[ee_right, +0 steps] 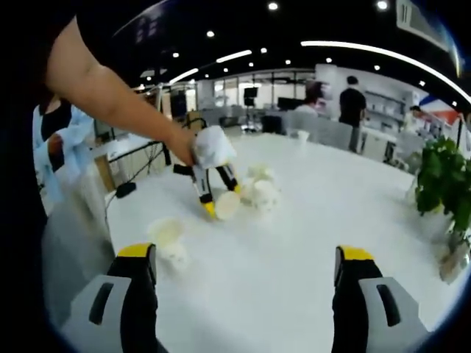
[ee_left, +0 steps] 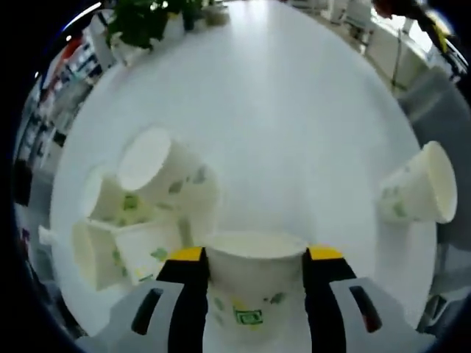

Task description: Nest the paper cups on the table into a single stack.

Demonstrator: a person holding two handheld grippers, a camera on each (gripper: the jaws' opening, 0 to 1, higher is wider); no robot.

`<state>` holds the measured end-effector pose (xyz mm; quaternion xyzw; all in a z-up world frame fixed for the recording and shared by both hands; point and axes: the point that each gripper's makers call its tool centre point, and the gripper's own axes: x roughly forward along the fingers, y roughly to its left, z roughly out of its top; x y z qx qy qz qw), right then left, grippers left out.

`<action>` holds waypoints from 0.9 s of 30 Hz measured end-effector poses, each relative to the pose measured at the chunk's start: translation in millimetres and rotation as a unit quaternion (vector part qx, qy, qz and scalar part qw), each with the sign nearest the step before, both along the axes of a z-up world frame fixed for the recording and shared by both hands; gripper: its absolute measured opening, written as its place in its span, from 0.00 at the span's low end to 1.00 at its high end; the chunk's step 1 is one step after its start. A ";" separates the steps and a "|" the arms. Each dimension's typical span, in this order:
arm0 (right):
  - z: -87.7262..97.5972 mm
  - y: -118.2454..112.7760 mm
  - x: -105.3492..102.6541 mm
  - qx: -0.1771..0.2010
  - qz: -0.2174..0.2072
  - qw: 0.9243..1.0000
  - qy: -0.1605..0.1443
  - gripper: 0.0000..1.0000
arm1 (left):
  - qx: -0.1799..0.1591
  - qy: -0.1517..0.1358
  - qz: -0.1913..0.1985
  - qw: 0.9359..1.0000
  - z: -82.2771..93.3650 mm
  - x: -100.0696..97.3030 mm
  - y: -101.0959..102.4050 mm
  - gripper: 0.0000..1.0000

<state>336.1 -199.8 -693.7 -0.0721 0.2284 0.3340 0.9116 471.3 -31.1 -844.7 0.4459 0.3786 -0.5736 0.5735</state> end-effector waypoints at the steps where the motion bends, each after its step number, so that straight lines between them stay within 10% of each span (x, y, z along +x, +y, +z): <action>1: -0.2 -0.7 0.5 0.000 -0.001 1.000 0.000 1.00 | 0.002 0.000 -0.003 1.000 -1.6 -1.0 0.2 0.50; 18: -2.8 0.4 -1.1 -0.001 0.000 1.000 0.004 0.99 | -0.035 0.022 0.043 0.998 0.6 -3.0 -5.9 0.44; 27: -1.8 3.4 -0.8 0.001 0.002 1.000 0.002 0.99 | -0.107 0.031 0.078 0.991 16.4 -3.0 -14.9 0.43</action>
